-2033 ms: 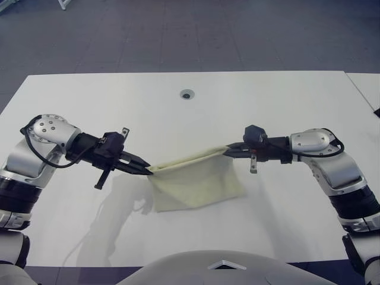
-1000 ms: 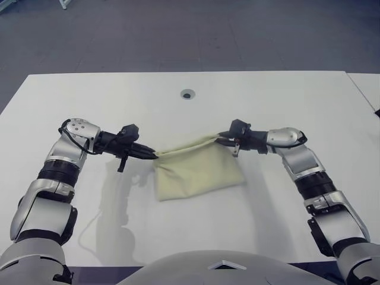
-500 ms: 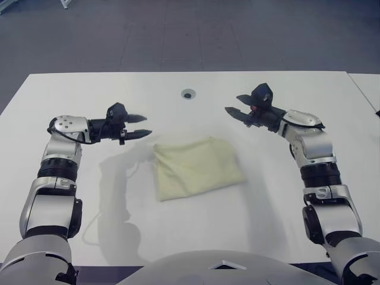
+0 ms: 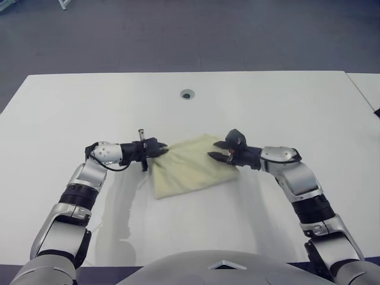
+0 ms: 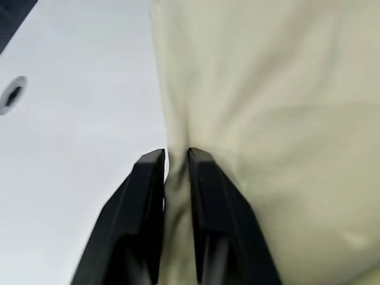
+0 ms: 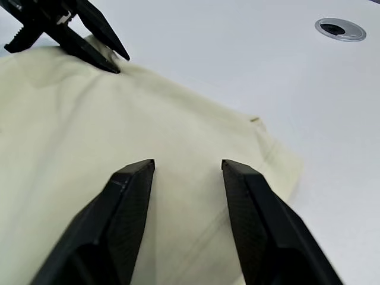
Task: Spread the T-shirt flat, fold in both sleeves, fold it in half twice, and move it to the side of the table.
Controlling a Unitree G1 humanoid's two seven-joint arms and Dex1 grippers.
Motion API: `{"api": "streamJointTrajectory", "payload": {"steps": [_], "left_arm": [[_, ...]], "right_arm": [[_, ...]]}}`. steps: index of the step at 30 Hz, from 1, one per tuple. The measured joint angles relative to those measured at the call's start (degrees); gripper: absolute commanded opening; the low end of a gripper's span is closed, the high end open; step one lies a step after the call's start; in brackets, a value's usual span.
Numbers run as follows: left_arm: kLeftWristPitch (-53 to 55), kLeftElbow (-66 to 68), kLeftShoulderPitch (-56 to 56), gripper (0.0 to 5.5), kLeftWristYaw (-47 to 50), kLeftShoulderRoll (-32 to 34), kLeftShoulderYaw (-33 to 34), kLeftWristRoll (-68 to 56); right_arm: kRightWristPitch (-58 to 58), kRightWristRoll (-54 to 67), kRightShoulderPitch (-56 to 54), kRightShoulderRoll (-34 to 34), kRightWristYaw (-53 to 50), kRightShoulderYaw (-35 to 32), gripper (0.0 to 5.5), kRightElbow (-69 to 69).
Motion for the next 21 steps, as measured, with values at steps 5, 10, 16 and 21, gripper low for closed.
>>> {"api": "streamJointTrajectory", "payload": {"steps": [5, 10, 16, 21], "left_arm": [[-2.8, 0.8, 1.4, 0.0, 1.4, 1.0, 0.3, -0.2], [-2.9, -0.8, 4.2, 0.64, 0.7, 2.8, 2.3, -2.7], [3.9, -4.3, 4.2, 1.51, -3.3, 3.8, 8.3, -12.2], [11.9, -9.3, 0.5, 2.22, -6.8, 4.0, 12.5, -19.5]], "right_arm": [[2.1, -0.4, 0.0, 0.0, -1.2, -0.1, 3.38, 1.1], [4.4, 3.7, -0.2, 1.5, -2.0, -4.1, 4.13, -0.4], [8.5, 11.7, -6.5, 4.2, -1.4, -8.2, 4.61, -6.9], [12.5, 13.8, -9.6, 4.7, 1.2, -6.3, 4.04, -2.0]]}}
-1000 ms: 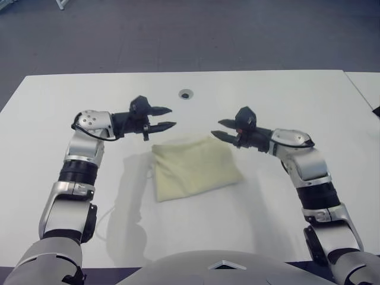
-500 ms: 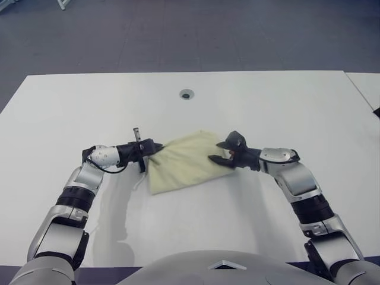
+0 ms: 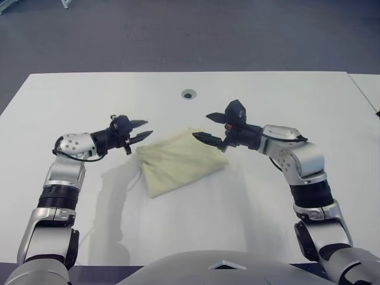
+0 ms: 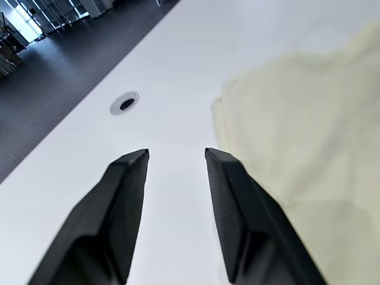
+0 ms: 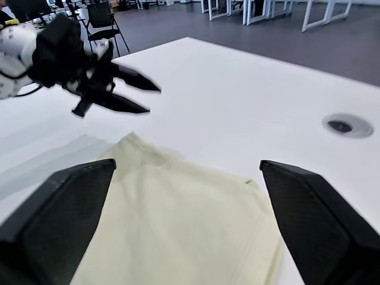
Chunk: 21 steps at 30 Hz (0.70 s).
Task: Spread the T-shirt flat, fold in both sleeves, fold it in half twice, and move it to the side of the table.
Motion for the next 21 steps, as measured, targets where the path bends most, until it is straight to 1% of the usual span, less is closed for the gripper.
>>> {"api": "streamJointTrajectory", "payload": {"steps": [3, 5, 7, 10, 11, 15, 18, 21], "left_arm": [[3.3, -5.3, 2.2, 2.72, -5.6, 3.5, 0.2, -1.9], [2.9, -7.2, 5.4, 3.01, -8.4, 6.1, -0.4, -1.3], [0.9, -7.2, 9.8, 3.39, -9.8, 8.9, -1.5, 2.4], [-3.8, -4.3, 10.7, 3.79, -6.6, 10.0, -2.4, 8.5], [-6.4, -1.8, 10.2, 3.97, -4.1, 10.1, -3.2, 12.0], [-10.3, 3.5, 6.8, 4.53, 1.2, 7.9, -4.8, 15.7], [-12.6, 5.8, 4.4, 5.03, 1.0, 7.5, -6.5, 16.3], [-15.3, 8.1, 3.1, 5.39, 0.9, 8.1, -7.3, 16.9]], "right_arm": [[4.9, 3.8, -3.2, 2.4, 1.7, -0.6, 3.55, 6.3], [7.9, 6.1, -6.0, 3.7, 2.8, -1.4, 3.27, 9.2], [11.5, 8.2, -10.3, 4.6, 4.1, -1.9, 2.89, 13.5], [14.9, 9.1, -13.8, 6.3, 6.1, -1.6, 2.49, 20.3], [15.8, 9.0, -15.0, 7.1, 6.7, -1.0, 2.31, 23.8], [15.7, 5.8, -16.9, 8.5, 8.5, 2.6, 1.75, 32.9], [14.1, 3.6, -18.5, 9.3, 7.5, 2.6, 1.21, 39.5], [12.0, 1.4, -20.5, 10.1, 5.3, 1.1, 0.82, 48.1]]}}
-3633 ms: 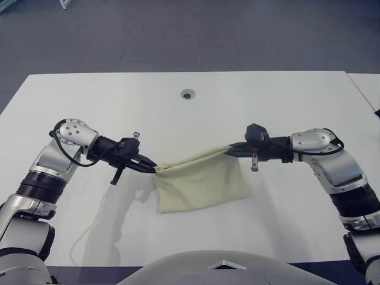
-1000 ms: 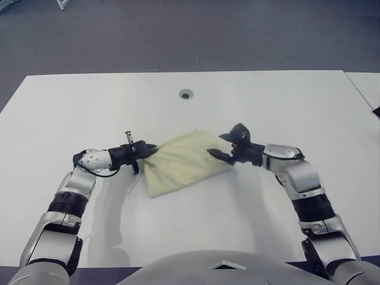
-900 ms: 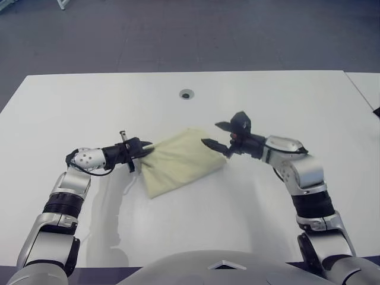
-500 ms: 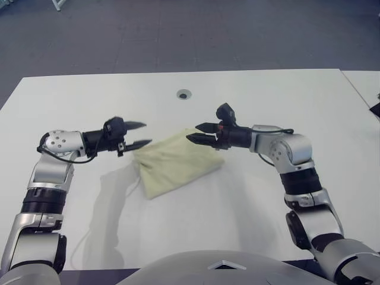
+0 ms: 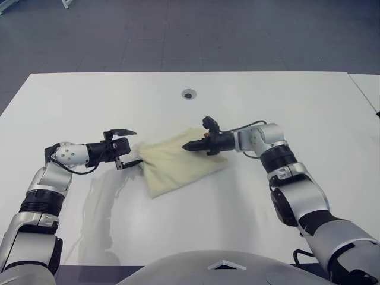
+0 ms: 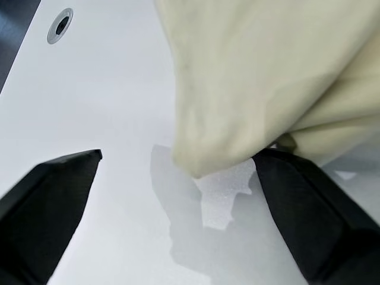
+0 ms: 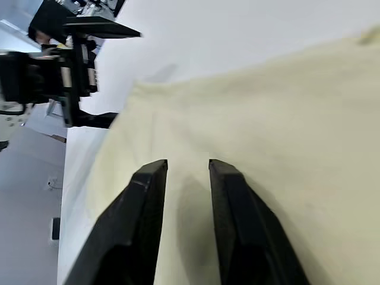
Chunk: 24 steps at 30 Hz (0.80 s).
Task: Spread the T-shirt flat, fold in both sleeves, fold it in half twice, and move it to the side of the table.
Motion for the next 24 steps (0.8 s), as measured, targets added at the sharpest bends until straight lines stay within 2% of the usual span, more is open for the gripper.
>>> {"api": "streamJointTrajectory", "payload": {"steps": [3, 6, 12, 15, 19, 24], "left_arm": [[-1.8, 5.4, -3.4, 5.4, 2.0, 0.1, -0.1, 1.2], [-1.9, 11.2, -7.6, 5.4, 7.6, -0.5, 0.7, 3.3], [-1.1, 13.9, -16.2, 5.4, 19.7, -4.7, 5.5, 2.8], [0.4, 11.0, -16.2, 5.4, 23.0, -6.9, 6.6, 2.3], [2.3, 7.1, -14.2, 5.4, 24.5, -7.8, 7.0, 2.3], [3.4, 5.5, -13.0, 5.4, 24.9, -9.0, 7.0, 2.3]], "right_arm": [[-1.9, -0.5, -2.7, -0.3, -0.8, -3.1, 0.45, 7.1], [-5.0, -2.2, -4.2, -3.7, -4.3, -6.0, 0.01, 11.8], [-13.4, 0.7, -1.4, -13.1, -19.5, -19.9, 0.01, 16.0], [-17.1, 0.5, 1.9, -17.3, -27.0, -23.7, 0.01, 14.4], [-18.1, 0.7, 5.3, -18.1, -38.1, -28.9, 0.01, 8.1], [-16.6, 6.2, 12.3, -15.3, -57.3, -43.9, 0.01, -4.5]]}}
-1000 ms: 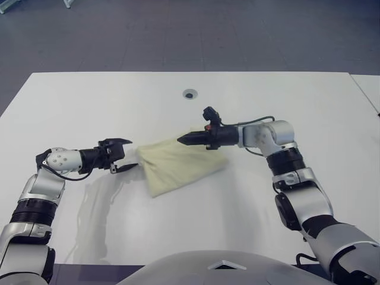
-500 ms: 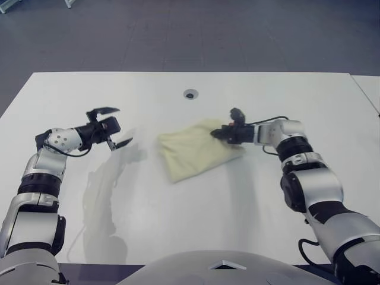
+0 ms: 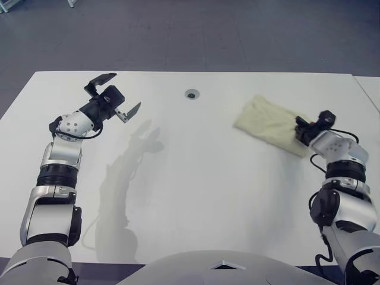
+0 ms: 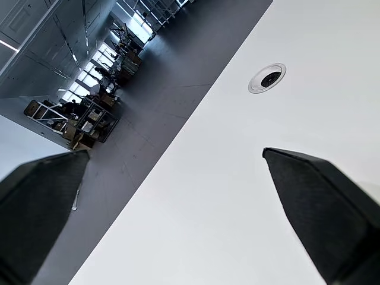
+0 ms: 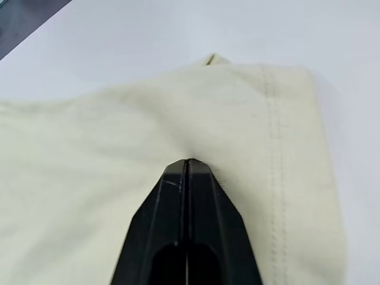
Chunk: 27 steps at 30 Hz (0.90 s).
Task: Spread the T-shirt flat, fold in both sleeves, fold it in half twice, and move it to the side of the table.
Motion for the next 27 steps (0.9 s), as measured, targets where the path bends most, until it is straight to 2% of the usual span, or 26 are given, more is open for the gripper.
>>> {"api": "streamJointTrajectory", "payload": {"steps": [3, 6, 10, 13, 16, 17, 20, 24, 26, 27], "left_arm": [[0.5, -1.8, 0.4, 5.4, 0.1, -0.5, 0.0, 0.0], [1.5, -3.8, 1.3, 5.4, 0.2, -0.6, 0.0, 0.0], [2.4, -6.0, 2.6, 5.4, 0.2, -1.5, -0.1, 0.0], [3.5, -8.6, 4.3, 5.4, 0.3, -2.2, -0.1, 0.0], [5.7, -12.5, 7.1, 5.4, 0.6, -2.8, -0.1, -0.1], [6.1, -13.7, 7.7, 5.4, 0.6, -3.0, -0.1, -0.1], [7.3, -17.8, 9.1, 5.4, 1.8, -4.6, 0.0, -0.3], [11.6, -25.7, 10.8, 5.4, 7.0, -11.0, 0.7, -2.4], [15.3, -30.1, 12.0, 5.4, 11.4, -15.6, 1.0, -3.4], [16.8, -31.7, 12.4, 5.2, 13.4, -17.5, 1.3, -3.7]], "right_arm": [[1.4, 4.0, 5.0, 6.6, -10.8, -7.5, 0.01, -13.2], [3.9, 8.7, 10.0, 17.7, -22.7, -11.3, 0.01, -30.8], [8.1, 14.7, 13.7, 30.6, -36.2, -10.7, 0.01, -48.9], [13.2, 20.1, 13.6, 31.4, -46.2, -8.2, 0.01, -60.7], [20.5, 21.7, 13.9, 29.2, -51.2, -3.7, 0.01, -74.0], [22.0, 20.9, 13.9, 26.2, -49.9, -1.6, 0.01, -76.0], [21.7, 13.8, 15.8, 11.6, -38.0, 8.4, 0.42, -75.7], [8.2, -0.5, 20.6, 1.1, -21.2, 25.2, 1.04, -70.2], [-0.8, -6.8, 23.0, -0.5, -14.7, 31.9, 1.34, -66.6], [-3.9, -8.6, 24.0, -0.6, -12.7, 33.7, 1.55, -65.3]]}}
